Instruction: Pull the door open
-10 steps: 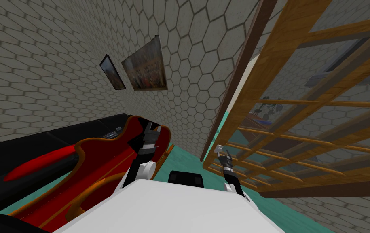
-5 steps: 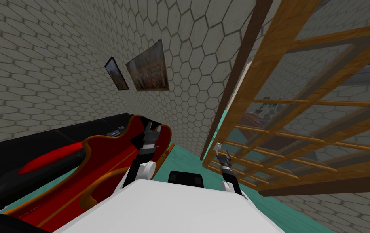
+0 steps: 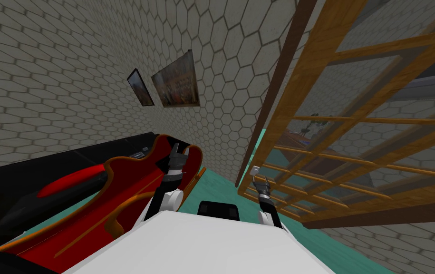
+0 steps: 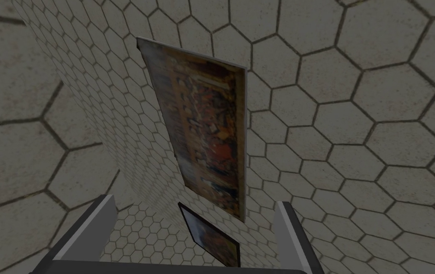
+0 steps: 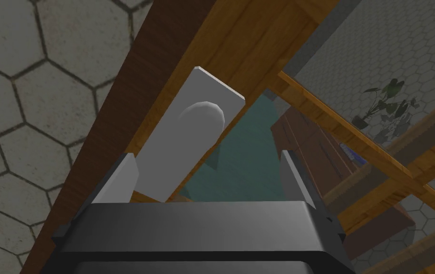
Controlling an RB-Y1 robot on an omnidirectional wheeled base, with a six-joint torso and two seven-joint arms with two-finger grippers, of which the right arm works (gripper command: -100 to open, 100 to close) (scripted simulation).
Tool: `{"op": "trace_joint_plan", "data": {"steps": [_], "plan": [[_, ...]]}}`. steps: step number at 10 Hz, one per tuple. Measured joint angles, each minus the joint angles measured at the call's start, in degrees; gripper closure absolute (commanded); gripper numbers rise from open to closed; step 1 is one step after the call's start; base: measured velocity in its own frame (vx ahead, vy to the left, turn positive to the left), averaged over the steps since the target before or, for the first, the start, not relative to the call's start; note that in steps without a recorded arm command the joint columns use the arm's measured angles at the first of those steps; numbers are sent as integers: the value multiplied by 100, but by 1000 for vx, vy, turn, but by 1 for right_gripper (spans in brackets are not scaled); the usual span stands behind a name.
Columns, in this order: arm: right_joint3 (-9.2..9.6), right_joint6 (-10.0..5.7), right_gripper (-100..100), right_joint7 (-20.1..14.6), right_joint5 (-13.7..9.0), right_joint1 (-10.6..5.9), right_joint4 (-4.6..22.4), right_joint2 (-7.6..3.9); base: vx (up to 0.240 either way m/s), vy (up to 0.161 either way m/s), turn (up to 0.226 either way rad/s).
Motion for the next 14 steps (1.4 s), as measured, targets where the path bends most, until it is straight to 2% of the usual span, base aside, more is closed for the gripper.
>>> {"op": "trace_joint_plan", "data": {"steps": [8,14], "plan": [[252,152,-100,-1116,-530,-30,-177,96,-59,-12,27],[401,223,-100,-1898,-835,-70,-233,154,-46,-9,19]]}}
